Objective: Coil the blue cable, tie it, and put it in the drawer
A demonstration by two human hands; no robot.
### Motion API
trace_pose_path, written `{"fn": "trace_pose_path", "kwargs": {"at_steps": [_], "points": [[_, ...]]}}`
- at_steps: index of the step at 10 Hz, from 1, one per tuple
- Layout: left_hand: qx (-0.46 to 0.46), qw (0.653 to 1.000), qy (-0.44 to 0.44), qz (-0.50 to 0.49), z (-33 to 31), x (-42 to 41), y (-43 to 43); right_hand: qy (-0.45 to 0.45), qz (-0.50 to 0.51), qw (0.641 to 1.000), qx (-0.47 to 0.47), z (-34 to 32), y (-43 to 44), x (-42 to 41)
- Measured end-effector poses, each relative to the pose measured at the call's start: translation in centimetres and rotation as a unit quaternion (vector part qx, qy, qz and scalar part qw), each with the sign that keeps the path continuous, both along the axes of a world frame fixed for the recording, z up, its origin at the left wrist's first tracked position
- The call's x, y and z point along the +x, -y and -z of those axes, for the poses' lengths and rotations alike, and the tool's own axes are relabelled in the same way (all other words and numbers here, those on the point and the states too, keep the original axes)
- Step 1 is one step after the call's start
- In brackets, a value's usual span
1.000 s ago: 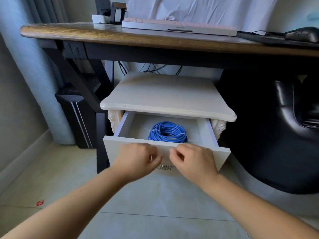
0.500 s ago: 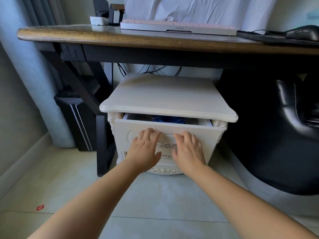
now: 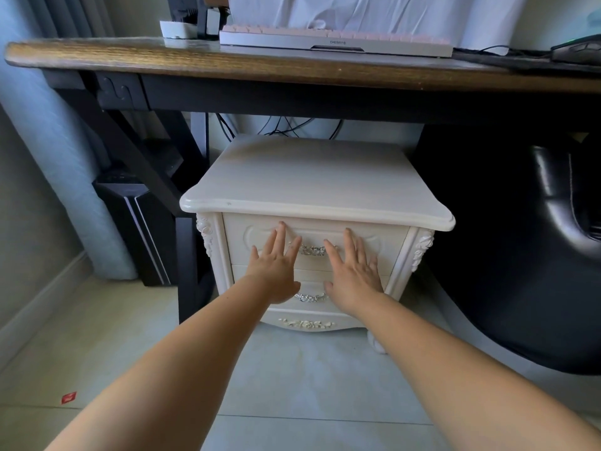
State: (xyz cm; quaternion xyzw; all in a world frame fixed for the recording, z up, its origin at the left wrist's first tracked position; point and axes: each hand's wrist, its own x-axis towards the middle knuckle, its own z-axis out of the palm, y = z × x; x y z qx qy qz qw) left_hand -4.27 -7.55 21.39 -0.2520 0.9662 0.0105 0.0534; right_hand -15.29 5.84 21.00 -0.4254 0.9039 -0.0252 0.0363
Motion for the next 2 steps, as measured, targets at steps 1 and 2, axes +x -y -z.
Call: {"fn": "trace_pose_path", "kwargs": {"at_steps": [1,2], "points": [[0.013,1.0,-0.008,-0.006,0.15,-0.04,-0.39,0.013,0.0,1.0,-0.005,0.52,-0.11,0.35],[0.018,0.999,-0.027,-0.01,-0.11,0.03,-1.02,0.017,0.005,1.0,-0.017,0.15,-0.43,-0.05]]}}
